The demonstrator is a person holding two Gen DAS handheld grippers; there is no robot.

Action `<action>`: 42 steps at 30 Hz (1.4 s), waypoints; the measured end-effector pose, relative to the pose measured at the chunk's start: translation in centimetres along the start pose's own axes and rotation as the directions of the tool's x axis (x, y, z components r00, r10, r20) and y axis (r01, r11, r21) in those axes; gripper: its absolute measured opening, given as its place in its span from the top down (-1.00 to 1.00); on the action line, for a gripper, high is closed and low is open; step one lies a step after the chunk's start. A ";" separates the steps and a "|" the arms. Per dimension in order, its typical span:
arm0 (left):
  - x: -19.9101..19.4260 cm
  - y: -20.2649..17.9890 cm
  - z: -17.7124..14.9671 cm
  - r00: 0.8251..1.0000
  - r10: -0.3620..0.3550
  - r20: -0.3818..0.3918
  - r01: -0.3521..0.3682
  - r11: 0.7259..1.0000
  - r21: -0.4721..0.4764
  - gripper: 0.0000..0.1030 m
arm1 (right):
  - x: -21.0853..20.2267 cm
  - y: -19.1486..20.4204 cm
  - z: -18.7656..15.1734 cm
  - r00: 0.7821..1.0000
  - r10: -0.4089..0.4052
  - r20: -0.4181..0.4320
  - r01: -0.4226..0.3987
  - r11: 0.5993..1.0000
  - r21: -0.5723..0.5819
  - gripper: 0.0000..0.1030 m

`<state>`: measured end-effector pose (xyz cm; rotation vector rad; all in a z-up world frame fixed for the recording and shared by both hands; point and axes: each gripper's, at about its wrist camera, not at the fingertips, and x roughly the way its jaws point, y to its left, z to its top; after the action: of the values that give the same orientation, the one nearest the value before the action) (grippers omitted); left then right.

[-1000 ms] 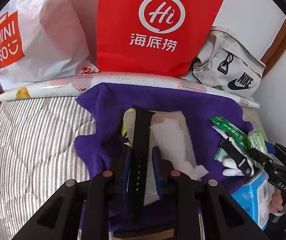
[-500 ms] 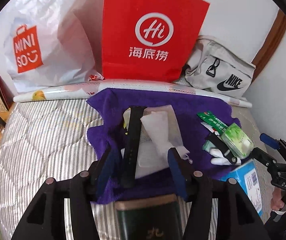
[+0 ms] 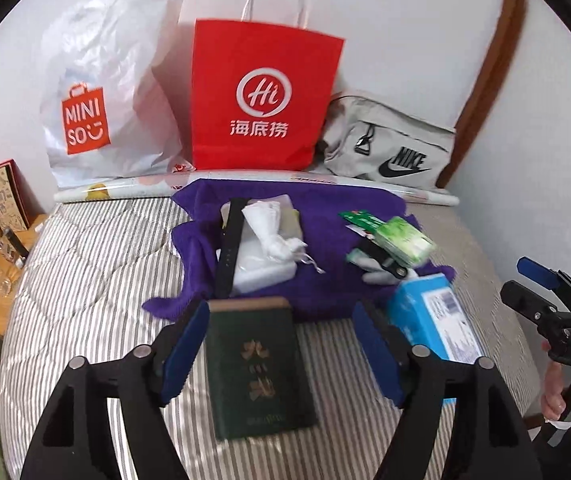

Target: Organize soft objects

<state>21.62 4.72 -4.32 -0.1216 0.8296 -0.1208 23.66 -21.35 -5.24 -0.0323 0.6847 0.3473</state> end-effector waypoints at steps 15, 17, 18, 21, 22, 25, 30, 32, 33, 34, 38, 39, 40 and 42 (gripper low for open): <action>-8.4 -3.9 -7.3 0.993 0.075 0.089 -0.077 0.997 0.018 -0.70 | -8.6 3.0 -7.2 0.997 -0.043 0.060 0.043 0.999 0.005 -0.93; -9.3 -4.4 -8.4 0.990 0.099 0.104 -0.100 0.995 0.011 -0.76 | -9.4 3.1 -8.1 0.997 -0.046 0.061 0.046 0.999 0.016 -0.93; -9.7 -4.6 -8.8 0.989 0.101 0.109 -0.103 0.995 0.011 -0.78 | -9.8 3.1 -8.5 0.997 -0.050 0.059 0.049 0.999 0.021 -0.93; -10.6 -5.1 -9.9 0.988 0.096 0.121 -0.098 0.995 0.009 -0.80 | -11.2 3.1 -9.5 0.996 -0.060 0.071 0.058 0.998 0.033 -0.94; -10.8 -5.2 -10.3 0.987 0.096 0.126 -0.097 0.995 0.002 -0.82 | -11.6 3.0 -9.8 0.995 -0.063 0.076 0.060 0.998 0.036 -0.95; -11.4 -5.5 -11.2 0.986 0.111 0.128 -0.111 0.994 -0.011 -0.87 | -13.0 2.8 -11.0 0.992 -0.082 0.094 0.077 0.996 0.053 -0.97; -12.6 -6.0 -12.8 0.978 0.148 0.147 -0.148 0.989 -0.014 -0.87 | -14.5 2.6 -12.3 0.990 -0.094 0.107 0.087 0.994 0.073 -0.97; -12.8 -6.1 -13.2 0.978 0.150 0.143 -0.149 0.989 -0.017 -0.87 | -14.9 2.6 -12.7 0.990 -0.092 0.108 0.084 0.993 0.080 -0.97; -12.8 -6.2 -13.4 0.979 0.146 0.139 -0.145 0.989 -0.016 -0.87 | -15.1 2.7 -12.8 0.990 -0.092 0.109 0.083 0.993 0.082 -0.97; -12.8 -6.4 -13.6 0.980 0.144 0.135 -0.144 0.989 -0.011 -0.87 | -15.3 2.9 -12.9 0.990 -0.092 0.111 0.084 0.993 0.078 -0.97; -13.2 -7.0 -14.2 0.978 0.156 0.138 -0.157 0.988 -0.002 -0.87 | -16.4 3.7 -13.1 0.987 -0.088 0.131 0.083 0.995 0.049 -0.97; -13.4 -7.1 -14.3 0.978 0.154 0.141 -0.155 0.988 -0.001 -0.87 | -16.6 3.9 -13.3 0.987 -0.088 0.137 0.083 0.996 0.042 -0.97; -13.8 -7.2 -14.5 0.977 0.151 0.148 -0.153 0.988 0.000 -0.87 | -16.9 4.1 -13.4 0.986 -0.087 0.142 0.082 0.996 0.039 -0.97; -14.2 -7.4 -14.6 0.976 0.154 0.157 -0.156 0.988 0.000 -0.87 | -17.3 4.4 -13.7 0.985 -0.083 0.150 0.078 0.996 0.038 -0.97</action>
<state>0.86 -1.23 -2.60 -0.0534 0.6787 0.0302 1.44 -24.42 -4.69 -0.0029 0.5362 0.2582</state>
